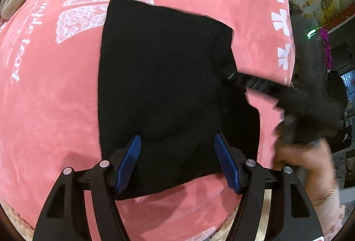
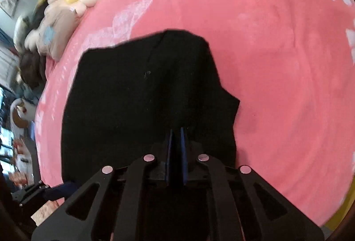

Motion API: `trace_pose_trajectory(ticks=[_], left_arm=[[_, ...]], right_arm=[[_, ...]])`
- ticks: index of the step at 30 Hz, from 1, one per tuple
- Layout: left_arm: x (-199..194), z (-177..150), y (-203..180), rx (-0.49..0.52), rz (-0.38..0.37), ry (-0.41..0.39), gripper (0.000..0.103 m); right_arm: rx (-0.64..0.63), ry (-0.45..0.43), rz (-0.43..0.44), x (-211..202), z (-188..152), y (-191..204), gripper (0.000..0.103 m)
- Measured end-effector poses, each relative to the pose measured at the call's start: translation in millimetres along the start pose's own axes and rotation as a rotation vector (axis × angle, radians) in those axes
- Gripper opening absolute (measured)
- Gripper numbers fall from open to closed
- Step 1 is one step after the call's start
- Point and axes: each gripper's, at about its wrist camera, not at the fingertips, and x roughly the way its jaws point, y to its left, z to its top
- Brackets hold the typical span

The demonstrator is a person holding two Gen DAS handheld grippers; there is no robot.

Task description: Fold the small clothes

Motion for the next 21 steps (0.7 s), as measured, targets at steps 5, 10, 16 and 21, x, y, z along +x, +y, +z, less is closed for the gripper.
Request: trace_pose_trajectory(ticks=[5, 10, 16, 21], left_arm=[[-3.3, -1.2, -2.3, 0.012, 0.012, -0.003, 0.066], [0.2, 0.3, -9.1, 0.020, 0.022, -0.007, 0.066], [4.2, -5.3, -12.7, 0.063, 0.073, -0.002, 0.066], [-5.4, -10.1, -10.0, 0.050, 0.071, 0.005, 0.066]], right_arm=[[0.026, -0.100, 0.010, -50.4, -13.4, 12.7, 0.010], [0.018, -0.030, -0.042, -55.1, -66.4, 14.6, 0.010], [0.074, 0.050, -0.069, -44.5, -85.0, -6.1, 0.008], [0.098, -0.003, -0.093, -65.8, -89.9, -16.6, 0.042]])
